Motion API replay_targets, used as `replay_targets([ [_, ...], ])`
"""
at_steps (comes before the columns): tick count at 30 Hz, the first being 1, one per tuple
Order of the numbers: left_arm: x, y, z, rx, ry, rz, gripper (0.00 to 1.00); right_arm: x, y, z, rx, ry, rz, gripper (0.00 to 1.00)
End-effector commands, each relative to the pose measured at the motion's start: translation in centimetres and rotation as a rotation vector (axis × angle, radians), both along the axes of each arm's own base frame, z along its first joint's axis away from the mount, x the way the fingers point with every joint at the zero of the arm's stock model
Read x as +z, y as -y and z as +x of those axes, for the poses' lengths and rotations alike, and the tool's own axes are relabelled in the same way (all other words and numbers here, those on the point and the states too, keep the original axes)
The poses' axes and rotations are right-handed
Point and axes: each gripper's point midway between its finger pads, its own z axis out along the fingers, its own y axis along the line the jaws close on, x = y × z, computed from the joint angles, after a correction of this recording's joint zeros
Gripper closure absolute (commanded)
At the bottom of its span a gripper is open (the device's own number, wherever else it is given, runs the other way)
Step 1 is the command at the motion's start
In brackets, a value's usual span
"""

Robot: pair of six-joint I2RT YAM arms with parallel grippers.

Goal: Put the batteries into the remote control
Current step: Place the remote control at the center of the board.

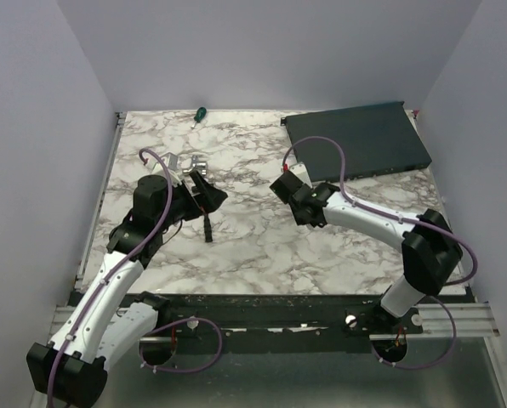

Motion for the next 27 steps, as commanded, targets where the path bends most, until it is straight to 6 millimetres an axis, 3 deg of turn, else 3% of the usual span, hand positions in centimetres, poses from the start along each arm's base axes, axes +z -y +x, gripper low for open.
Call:
replay_targets([
  [1, 0.8, -1.4, 0.1, 0.048, 0.030, 0.052, 0.01, 0.6, 2.4, 0.8, -0.009, 0.065, -0.287, 0.99],
  [6, 1.1, -1.4, -0.2, 0.041, 0.038, 0.042, 0.01, -1.1, 1.5, 0.5, 0.037, 0.087, -0.426, 0.99],
  [15, 1.0, -1.1, -0.8, 0.018, 0.045, 0.019, 0.01, -4.6, 0.0, -0.5, 0.111, 0.046, -0.451, 0.94],
  [24, 0.7, -1.1, -0.8, 0.020, 0.041, 0.015, 0.01, -6.9, -0.5, -1.9, 0.149, -0.014, -0.411, 0.77],
  [27, 0.6, -1.0, -0.8, 0.016, 0.040, 0.010, 0.01, -7.3, -1.0, -2.2, 0.162, -0.031, -0.378, 0.67],
])
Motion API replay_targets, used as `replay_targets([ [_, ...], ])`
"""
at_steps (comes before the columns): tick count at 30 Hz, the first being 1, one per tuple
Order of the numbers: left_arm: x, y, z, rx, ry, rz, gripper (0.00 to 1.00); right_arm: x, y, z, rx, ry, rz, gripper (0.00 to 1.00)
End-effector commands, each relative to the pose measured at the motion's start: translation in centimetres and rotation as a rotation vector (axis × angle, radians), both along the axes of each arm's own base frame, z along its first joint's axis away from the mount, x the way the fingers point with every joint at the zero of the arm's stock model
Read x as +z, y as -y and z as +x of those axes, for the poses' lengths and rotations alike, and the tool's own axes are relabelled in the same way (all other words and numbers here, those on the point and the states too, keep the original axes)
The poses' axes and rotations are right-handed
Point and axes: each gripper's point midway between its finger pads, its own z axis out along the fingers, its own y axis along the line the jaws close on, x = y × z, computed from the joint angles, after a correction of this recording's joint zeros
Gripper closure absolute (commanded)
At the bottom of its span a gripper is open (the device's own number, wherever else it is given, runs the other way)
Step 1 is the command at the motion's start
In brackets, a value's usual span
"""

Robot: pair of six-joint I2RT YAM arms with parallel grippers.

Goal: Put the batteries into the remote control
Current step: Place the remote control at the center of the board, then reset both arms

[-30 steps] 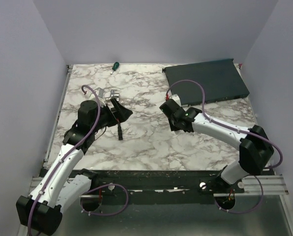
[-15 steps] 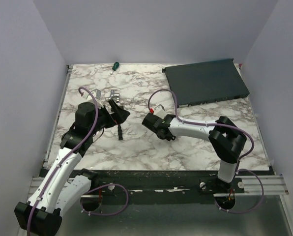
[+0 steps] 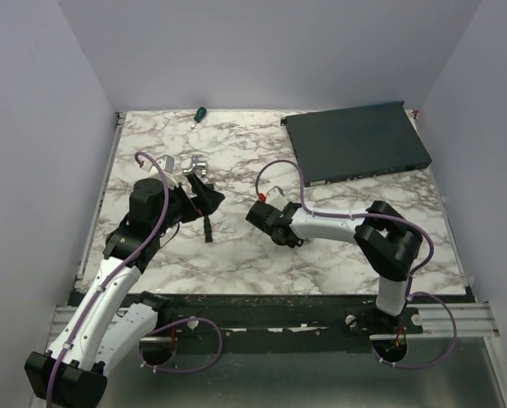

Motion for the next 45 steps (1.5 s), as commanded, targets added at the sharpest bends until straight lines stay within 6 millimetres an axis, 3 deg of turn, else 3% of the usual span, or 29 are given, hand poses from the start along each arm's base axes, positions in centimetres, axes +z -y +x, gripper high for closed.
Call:
replay_targets([
  [1, 0.0, 0.0, -0.2, -0.010, 0.010, -0.014, 0.01, -1.9, -0.9, -1.0, 0.025, -0.061, 0.043, 0.64],
  [9, -0.1, -0.2, -0.2, 0.002, 0.008, -0.021, 0.01, -2.5, -1.7, -1.5, 0.023, -0.079, 0.093, 0.52],
  [16, -0.6, -0.2, -0.4, 0.002, -0.006, -0.021, 0.01, -1.5, -3.6, -1.9, 0.049, -0.077, 0.220, 0.44],
  [26, -0.8, -1.1, -0.2, 0.040, -0.011, -0.008, 0.01, 4.6, -8.4, -2.1, 0.135, 0.001, 0.619, 0.28],
  [30, -0.8, -1.9, 0.2, 0.074, -0.012, 0.017, 0.01, 7.8, -8.8, -1.9, 0.135, 0.028, 0.843, 0.26],
  [33, -0.9, -2.4, 0.3, 0.094, 0.003, 0.033, 0.01, 9.4, -6.5, 0.1, 0.078, 0.026, 1.045, 0.26],
  [38, -0.7, -3.3, 0.0, 0.119, 0.056, 0.050, 0.01, 11.6, 1.2, 2.6, -0.054, 0.232, 1.171, 0.27],
  [41, -1.0, -4.3, 0.1, 0.155, 0.069, 0.090, 0.01, 11.3, 5.9, 3.1, -0.212, 0.357, 1.306, 0.27],
  [45, -1.4, -5.5, 0.1, 0.210, 0.046, 0.130, 0.01, 10.0, 8.1, 1.9, -0.274, 0.412, 1.368, 0.26],
])
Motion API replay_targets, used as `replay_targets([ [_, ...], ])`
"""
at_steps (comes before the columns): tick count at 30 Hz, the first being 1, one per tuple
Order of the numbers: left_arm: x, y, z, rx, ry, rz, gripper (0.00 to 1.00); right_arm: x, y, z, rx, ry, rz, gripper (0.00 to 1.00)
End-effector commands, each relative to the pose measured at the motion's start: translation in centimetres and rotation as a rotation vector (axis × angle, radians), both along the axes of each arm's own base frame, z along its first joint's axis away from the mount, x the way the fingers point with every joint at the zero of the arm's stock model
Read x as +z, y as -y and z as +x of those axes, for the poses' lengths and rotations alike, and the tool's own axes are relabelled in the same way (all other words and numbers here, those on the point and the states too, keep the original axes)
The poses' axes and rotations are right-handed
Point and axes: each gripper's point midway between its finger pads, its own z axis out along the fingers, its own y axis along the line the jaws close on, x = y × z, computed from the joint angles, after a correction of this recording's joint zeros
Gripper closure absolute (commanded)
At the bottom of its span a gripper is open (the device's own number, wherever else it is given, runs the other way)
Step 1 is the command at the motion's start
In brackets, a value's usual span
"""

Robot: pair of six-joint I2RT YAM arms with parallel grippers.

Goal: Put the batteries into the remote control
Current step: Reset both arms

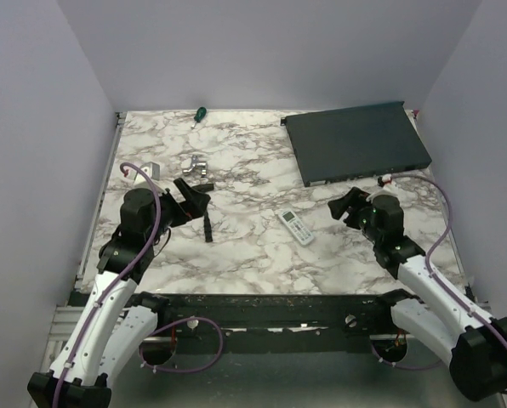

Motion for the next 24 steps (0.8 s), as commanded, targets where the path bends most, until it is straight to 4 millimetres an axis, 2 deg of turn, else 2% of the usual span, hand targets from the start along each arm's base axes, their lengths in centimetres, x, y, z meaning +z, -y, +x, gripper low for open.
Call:
replay_targets([
  [1, -1.1, -2.0, 0.2, 0.088, -0.018, 0.071, 0.01, 0.2, -0.1, -0.9, -0.012, 0.062, 0.149, 0.24],
  [5, -1.9, -2.0, 0.1, 0.094, -0.030, 0.058, 0.01, 0.7, 0.1, -1.5, -0.026, 0.123, 0.209, 0.18],
  [8, -2.8, -2.8, 0.2, 0.145, -0.046, 0.060, 0.01, 1.2, 0.8, -1.4, -0.064, 0.178, 0.219, 0.00],
  [12, -3.1, -3.0, 0.2, 0.168, -0.044, 0.049, 0.01, 2.0, 0.8, -1.9, -0.028, 0.288, 0.209, 0.00],
  [24, -3.5, -2.9, 0.5, 0.174, -0.083, 0.049, 0.01, 2.5, 2.1, -2.3, -0.070, 0.360, 0.178, 0.00],
])
